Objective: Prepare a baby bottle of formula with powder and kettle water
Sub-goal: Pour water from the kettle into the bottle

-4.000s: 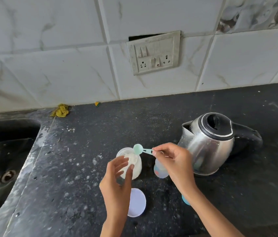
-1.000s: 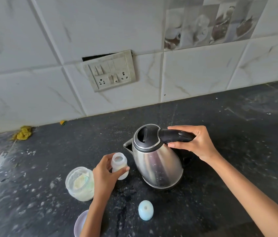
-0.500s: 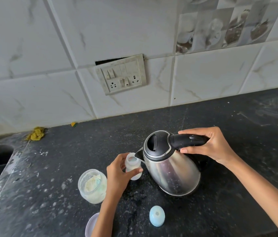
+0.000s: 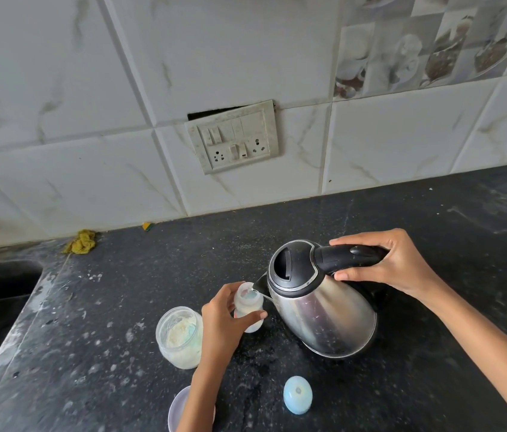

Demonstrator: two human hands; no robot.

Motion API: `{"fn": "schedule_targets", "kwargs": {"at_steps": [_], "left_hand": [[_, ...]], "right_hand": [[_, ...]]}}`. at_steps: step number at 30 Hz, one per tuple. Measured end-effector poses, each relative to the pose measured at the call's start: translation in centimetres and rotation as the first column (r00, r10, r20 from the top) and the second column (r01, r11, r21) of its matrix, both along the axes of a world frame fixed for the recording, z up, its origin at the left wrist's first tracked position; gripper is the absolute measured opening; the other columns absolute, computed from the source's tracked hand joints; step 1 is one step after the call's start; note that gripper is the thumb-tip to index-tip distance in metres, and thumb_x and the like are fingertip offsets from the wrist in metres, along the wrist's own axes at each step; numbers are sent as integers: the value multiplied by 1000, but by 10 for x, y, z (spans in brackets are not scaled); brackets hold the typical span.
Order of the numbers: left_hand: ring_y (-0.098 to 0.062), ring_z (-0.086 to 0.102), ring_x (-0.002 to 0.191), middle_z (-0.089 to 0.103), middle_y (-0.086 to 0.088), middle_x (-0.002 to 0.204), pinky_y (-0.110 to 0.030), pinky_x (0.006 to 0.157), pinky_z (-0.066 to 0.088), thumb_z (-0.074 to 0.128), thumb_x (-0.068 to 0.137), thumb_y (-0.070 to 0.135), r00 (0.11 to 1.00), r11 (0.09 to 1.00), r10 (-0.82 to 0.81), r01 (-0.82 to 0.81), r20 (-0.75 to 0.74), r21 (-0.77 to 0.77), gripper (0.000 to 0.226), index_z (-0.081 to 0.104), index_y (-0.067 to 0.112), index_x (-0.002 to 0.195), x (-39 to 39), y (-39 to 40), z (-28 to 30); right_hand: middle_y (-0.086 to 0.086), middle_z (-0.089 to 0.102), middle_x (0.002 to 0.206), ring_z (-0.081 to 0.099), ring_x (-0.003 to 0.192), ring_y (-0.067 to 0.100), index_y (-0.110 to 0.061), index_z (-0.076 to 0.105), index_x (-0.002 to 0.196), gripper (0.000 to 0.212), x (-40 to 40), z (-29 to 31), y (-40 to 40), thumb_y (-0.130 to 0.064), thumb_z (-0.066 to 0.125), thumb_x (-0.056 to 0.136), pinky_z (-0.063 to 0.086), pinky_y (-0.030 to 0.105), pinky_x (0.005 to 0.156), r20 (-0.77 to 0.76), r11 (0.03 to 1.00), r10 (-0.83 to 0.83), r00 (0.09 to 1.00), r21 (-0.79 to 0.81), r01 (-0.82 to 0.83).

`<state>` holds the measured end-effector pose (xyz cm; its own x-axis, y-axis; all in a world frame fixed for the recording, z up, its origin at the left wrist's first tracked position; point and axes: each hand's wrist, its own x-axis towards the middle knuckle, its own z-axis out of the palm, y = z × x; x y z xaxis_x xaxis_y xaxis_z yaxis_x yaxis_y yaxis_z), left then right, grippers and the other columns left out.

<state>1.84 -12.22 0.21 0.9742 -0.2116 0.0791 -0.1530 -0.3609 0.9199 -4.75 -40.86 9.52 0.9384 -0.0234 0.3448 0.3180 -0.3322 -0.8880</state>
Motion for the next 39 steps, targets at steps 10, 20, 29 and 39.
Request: {"fn": "schedule_targets", "kwargs": {"at_steps": [10, 20, 29, 39], "left_hand": [[-5, 69, 91, 73, 12, 95, -30, 85, 57, 93, 55, 16, 999, 1000, 23, -22, 23, -17, 56, 64, 34, 100, -1, 1, -3], [5, 66, 86, 72, 16, 91, -17, 78, 53, 93, 55, 14, 999, 999, 33, -33, 41, -3, 56, 63, 35, 97, 0, 1, -3], [-1, 68, 88, 73, 13, 93, -26, 82, 56, 93, 55, 14, 999, 999, 45, -44, 27, -18, 56, 64, 33, 99, -2, 2, -3], [-8, 69, 90, 73, 12, 94, -39, 83, 57, 93, 54, 19, 998, 999, 53, -53, 29, 5, 55, 66, 31, 101, 0, 4, -8]], "right_hand": [[-8, 77, 100, 72, 97, 11, -26, 76, 100, 50, 3, 2, 1, -30, 92, 53, 55, 21, 87, 7, 999, -2, 1000, -40, 2], [-9, 77, 99, 71, 96, 8, -19, 75, 101, 50, 6, 1, 0, -20, 90, 53, 53, 18, 85, 12, 996, -10, 1000, -91, 11], [-10, 76, 99, 72, 95, 8, -18, 75, 101, 53, 6, 2, -1, -31, 91, 52, 53, 15, 83, 4, 999, 2, 1000, -54, -1], [-8, 77, 98, 72, 95, 9, -21, 76, 100, 60, 6, 5, 2, -47, 90, 48, 54, 17, 83, -12, 1000, 20, 1000, -22, -21]]}}
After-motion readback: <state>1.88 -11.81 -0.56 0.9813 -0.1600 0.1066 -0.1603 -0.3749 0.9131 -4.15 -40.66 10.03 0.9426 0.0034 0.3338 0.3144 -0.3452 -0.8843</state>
